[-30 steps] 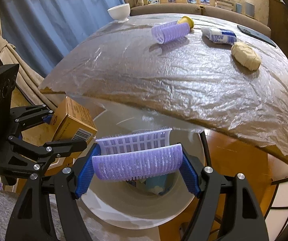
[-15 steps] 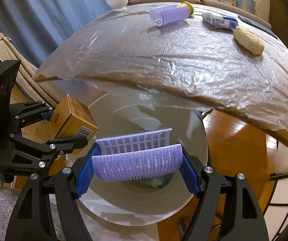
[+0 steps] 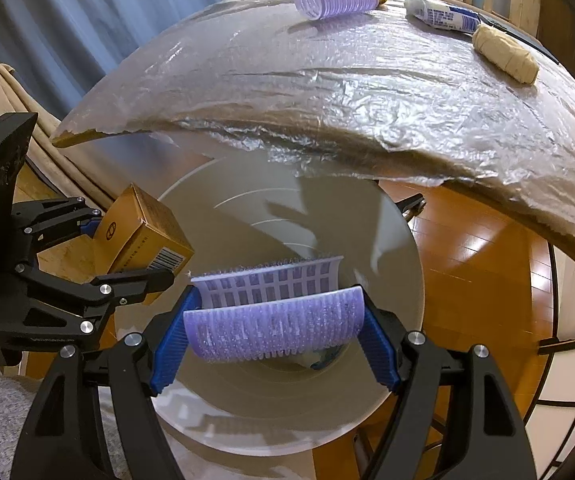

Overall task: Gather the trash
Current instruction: 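Open both tools to drop the cardboard box and curlers into the bin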

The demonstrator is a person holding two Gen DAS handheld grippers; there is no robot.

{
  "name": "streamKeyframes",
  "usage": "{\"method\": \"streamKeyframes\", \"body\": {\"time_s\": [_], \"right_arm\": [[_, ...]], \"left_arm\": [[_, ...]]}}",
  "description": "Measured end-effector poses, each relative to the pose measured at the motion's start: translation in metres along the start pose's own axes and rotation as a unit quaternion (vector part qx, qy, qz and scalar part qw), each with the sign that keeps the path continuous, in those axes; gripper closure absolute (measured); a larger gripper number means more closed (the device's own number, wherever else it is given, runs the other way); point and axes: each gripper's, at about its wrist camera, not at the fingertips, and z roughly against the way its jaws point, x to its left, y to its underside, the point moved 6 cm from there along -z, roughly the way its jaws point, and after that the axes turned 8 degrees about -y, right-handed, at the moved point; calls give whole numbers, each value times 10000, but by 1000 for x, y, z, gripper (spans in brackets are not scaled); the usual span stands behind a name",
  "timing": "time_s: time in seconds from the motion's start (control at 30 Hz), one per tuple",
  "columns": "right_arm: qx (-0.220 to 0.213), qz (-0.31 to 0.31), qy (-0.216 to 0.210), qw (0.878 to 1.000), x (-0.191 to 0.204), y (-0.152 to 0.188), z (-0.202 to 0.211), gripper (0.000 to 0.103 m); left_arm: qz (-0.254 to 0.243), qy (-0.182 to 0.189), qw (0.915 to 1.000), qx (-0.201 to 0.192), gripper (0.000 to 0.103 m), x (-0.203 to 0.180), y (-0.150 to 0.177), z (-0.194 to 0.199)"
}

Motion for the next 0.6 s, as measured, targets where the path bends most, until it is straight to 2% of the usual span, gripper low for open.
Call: {"method": "streamKeyframes", "body": {"time_s": [0.6], "right_arm": [[134, -83, 160, 9997, -9, 6, -29, 29]], "left_arm": [[-113, -260, 9994, 194, 44, -5, -5, -26]]}}
